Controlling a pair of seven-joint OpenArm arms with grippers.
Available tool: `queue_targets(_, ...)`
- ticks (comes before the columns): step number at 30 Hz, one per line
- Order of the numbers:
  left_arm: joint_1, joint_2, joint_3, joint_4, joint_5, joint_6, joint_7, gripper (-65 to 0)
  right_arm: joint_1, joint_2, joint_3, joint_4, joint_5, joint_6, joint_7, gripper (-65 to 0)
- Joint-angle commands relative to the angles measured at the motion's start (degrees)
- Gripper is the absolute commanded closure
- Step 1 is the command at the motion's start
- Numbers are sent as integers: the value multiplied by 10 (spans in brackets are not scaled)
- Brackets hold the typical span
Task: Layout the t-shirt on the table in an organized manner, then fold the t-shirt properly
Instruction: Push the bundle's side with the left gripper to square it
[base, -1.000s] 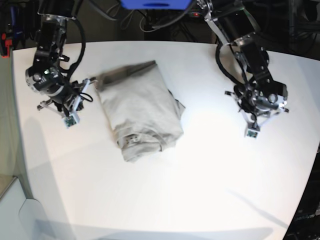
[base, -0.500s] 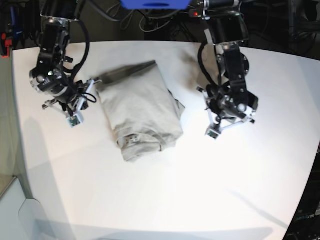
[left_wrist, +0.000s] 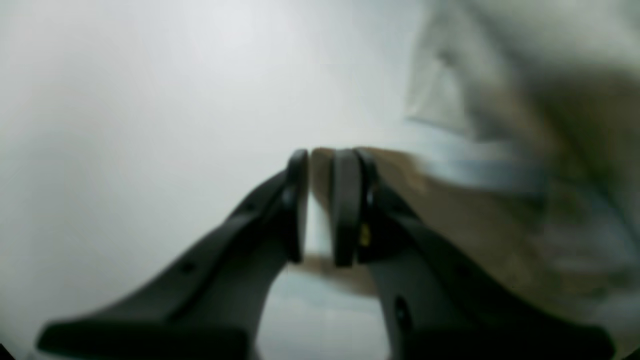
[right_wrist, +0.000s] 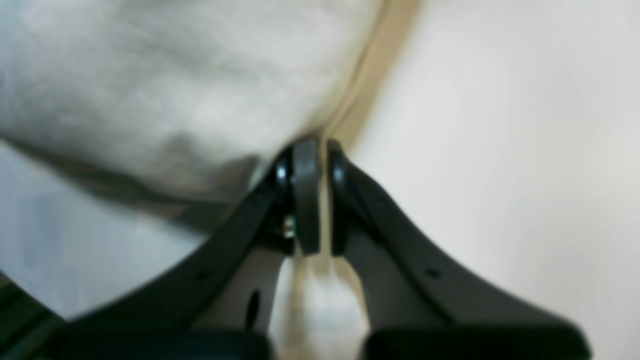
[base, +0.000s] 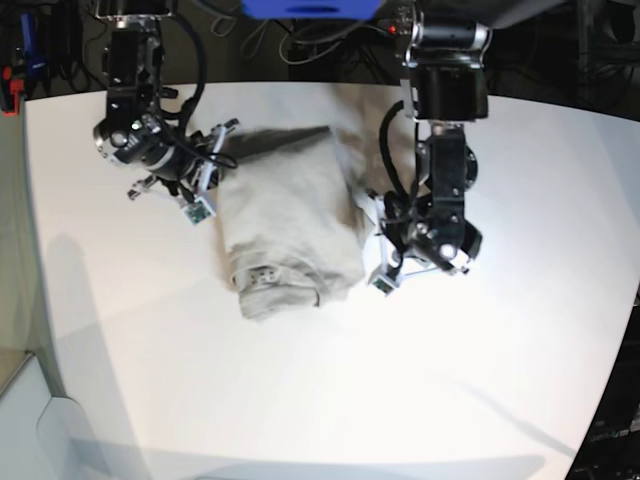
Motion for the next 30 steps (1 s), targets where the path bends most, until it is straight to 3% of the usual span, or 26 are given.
queue_targets(1,-7,14,15,-12,-42,-2,-41,-94,2,2,-3,12,5,10,10,-23)
queue_targets(10,-9,14,39,-60,-46,-2,-100,-94,1,2,-12,12,5,10,10,-23)
queue_targets(18,-19,14,35,-100,-148,-2,-143,-94,-8,3,-36,13,5,10,10,-23)
queue_targets(27,-20,14,35,-92,-150,-2,-141,-94,-5,6,-33,13,5,10,11,-23)
queue_targets(30,-20,14,35,-91,-150,-2,-141,-94,-4,21,-31,13,4,10,11,-23)
